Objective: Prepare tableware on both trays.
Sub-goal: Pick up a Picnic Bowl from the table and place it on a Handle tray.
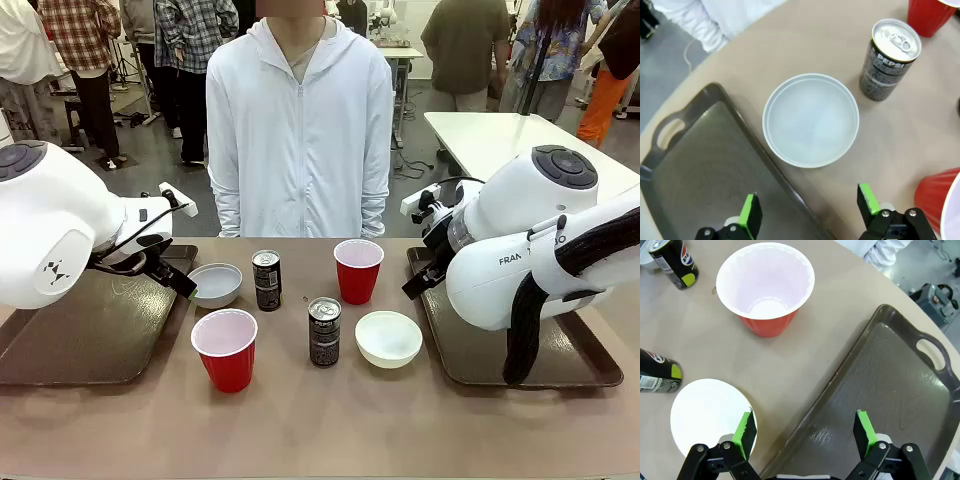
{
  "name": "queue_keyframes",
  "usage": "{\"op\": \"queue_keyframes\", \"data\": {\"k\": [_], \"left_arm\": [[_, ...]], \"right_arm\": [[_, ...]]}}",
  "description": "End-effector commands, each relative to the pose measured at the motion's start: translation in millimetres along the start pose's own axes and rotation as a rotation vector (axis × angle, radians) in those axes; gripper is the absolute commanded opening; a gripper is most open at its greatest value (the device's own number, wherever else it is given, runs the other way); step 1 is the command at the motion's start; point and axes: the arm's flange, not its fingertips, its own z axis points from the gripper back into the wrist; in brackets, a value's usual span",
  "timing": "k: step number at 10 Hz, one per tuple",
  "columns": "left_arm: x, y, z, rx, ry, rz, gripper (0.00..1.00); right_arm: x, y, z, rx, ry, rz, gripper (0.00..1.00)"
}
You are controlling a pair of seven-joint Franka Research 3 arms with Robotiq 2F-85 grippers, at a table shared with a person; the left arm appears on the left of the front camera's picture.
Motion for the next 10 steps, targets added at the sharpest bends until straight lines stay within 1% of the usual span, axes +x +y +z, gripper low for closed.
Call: {"op": "queue_keyframes", "data": {"k": [1,10], "left_arm": [[0.0,-0.1,0.0,0.0,0.0,0.0,1.0],[0.0,-0.1,0.0,0.0,0.0,0.0,1.0]], "right_arm": [[0.0,0.0,0.0,0.0,0.0,0.0,1.0],[0.0,0.0,0.0,0.0,0.0,0.0,1.0]]}}
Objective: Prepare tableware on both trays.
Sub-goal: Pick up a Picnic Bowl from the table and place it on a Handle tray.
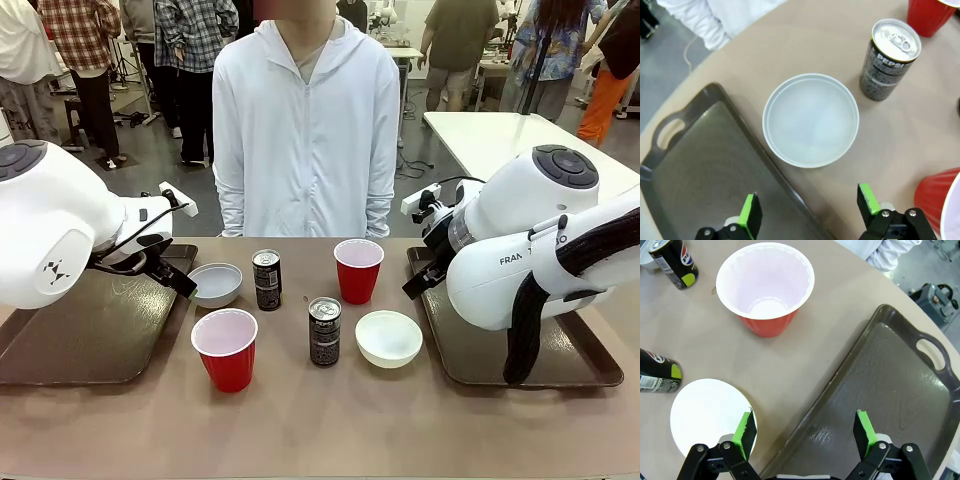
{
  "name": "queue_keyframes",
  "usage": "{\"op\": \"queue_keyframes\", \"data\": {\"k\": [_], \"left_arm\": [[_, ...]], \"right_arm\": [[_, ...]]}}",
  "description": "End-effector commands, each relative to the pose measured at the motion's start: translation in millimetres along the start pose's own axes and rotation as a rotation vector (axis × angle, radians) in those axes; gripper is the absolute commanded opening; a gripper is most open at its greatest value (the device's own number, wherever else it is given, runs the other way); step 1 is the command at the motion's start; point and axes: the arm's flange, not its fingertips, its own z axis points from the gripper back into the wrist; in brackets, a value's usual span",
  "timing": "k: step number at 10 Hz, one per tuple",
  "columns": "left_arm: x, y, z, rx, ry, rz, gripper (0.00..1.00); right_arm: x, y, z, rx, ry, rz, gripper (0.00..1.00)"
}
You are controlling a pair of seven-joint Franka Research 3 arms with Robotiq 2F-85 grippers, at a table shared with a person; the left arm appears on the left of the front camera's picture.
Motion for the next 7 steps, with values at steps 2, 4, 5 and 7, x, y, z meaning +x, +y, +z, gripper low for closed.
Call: {"op": "queue_keyframes", "data": {"k": [2,4,5,7], "left_arm": [[0.0,0.0,0.0,0.0,0.0,0.0,1.0],[0.0,0.0,0.0,0.0,0.0,0.0,1.0],[0.0,0.0,0.0,0.0,0.0,0.0,1.0],[0.0,0.0,0.0,0.0,0.0,0.0,1.0]], "right_arm": [[0.0,0.1,0.0,0.0,0.0,0.0,1.0],[0.0,0.1,0.0,0.0,0.0,0.0,1.0],[0.0,0.1,0.0,0.0,0.0,0.0,1.0],[0.0,0.0,0.0,0.0,0.0,0.0,1.0]]}}
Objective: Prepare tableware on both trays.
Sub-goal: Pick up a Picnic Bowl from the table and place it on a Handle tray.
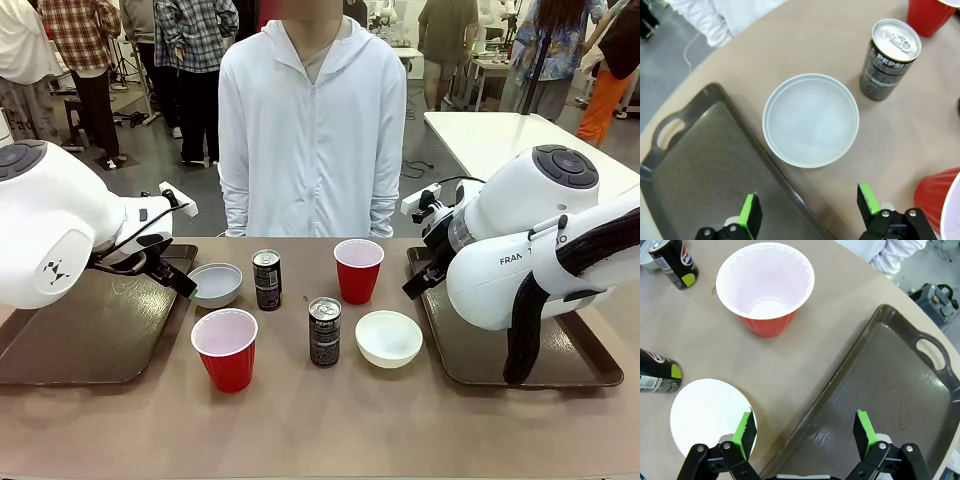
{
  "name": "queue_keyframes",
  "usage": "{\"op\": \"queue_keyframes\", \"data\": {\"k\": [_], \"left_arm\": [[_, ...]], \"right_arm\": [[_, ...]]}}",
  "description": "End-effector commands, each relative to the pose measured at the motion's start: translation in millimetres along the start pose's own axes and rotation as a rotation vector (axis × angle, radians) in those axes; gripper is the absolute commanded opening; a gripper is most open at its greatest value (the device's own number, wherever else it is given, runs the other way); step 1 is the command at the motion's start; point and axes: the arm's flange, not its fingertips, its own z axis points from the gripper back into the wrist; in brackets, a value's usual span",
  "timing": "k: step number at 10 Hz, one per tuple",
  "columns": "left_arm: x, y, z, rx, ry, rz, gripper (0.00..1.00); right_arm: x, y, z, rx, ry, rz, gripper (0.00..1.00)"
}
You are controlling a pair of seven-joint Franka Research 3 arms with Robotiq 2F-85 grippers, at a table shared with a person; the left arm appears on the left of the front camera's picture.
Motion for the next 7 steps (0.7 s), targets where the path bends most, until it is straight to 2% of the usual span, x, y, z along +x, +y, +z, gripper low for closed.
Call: {"op": "queue_keyframes", "data": {"k": [1,2,4,6,7], "left_arm": [[-8,-6,25,0.06,-0.039,-0.027,1.0],[-17,-13,56,0.065,-0.008,-0.062,1.0],[-50,-22,105,0.032,0.094,-0.144,1.0],[-81,-29,128,-0.027,0.223,-0.191,1.0],[-95,-33,140,-0.017,0.255,-0.177,1.0]], "right_arm": [[-7,1,17,-0.008,0.009,0.057,1.0],[-16,7,38,-0.002,0.037,0.084,1.0],[-51,16,90,0.022,0.204,0.148,1.0],[-84,23,116,0.102,0.341,0.106,1.0],[-103,29,124,0.169,0.377,0.067,1.0]]}}
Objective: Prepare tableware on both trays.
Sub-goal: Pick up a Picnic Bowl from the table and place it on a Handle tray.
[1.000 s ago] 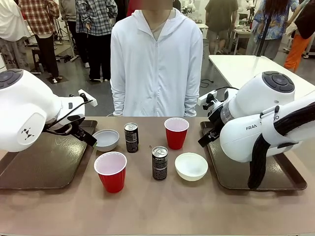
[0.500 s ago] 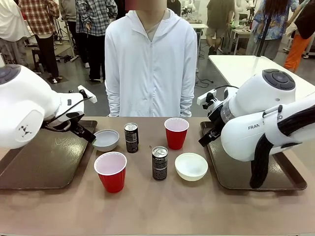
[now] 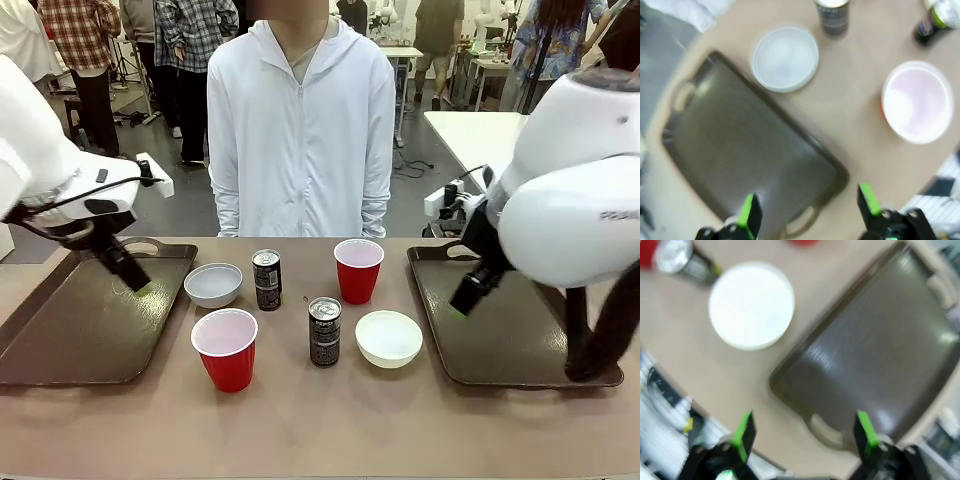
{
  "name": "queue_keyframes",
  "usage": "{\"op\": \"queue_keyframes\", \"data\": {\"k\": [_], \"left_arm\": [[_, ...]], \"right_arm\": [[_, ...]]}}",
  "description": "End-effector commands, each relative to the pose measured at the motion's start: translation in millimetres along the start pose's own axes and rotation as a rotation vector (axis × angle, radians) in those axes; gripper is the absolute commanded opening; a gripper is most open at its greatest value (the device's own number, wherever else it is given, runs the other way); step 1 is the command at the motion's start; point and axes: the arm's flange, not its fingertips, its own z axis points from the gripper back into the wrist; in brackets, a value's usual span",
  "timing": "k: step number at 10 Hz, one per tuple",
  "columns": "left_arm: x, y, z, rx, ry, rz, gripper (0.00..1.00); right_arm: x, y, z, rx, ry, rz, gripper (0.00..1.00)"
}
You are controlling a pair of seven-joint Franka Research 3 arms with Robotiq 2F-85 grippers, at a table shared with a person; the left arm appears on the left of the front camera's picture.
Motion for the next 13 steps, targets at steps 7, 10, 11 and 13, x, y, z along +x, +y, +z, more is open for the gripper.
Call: {"op": "queue_keyframes", "data": {"k": [7,10,11,13], "left_arm": [[-27,-8,42,-0.005,0.043,0.021,1.0],[-70,75,64,-0.338,-0.08,0.21,1.0],[-93,100,68,-0.406,-0.133,0.26,1.0],[-120,138,62,-0.511,-0.174,0.342,1.0]], "right_arm": [[-21,-13,22,0.2,-0.041,-0.047,1.0],[-66,-85,30,0.473,-0.175,-0.278,1.0],[-101,-111,33,0.504,-0.206,-0.387,1.0],[-149,-140,28,0.583,-0.271,-0.51,1.0]]}}
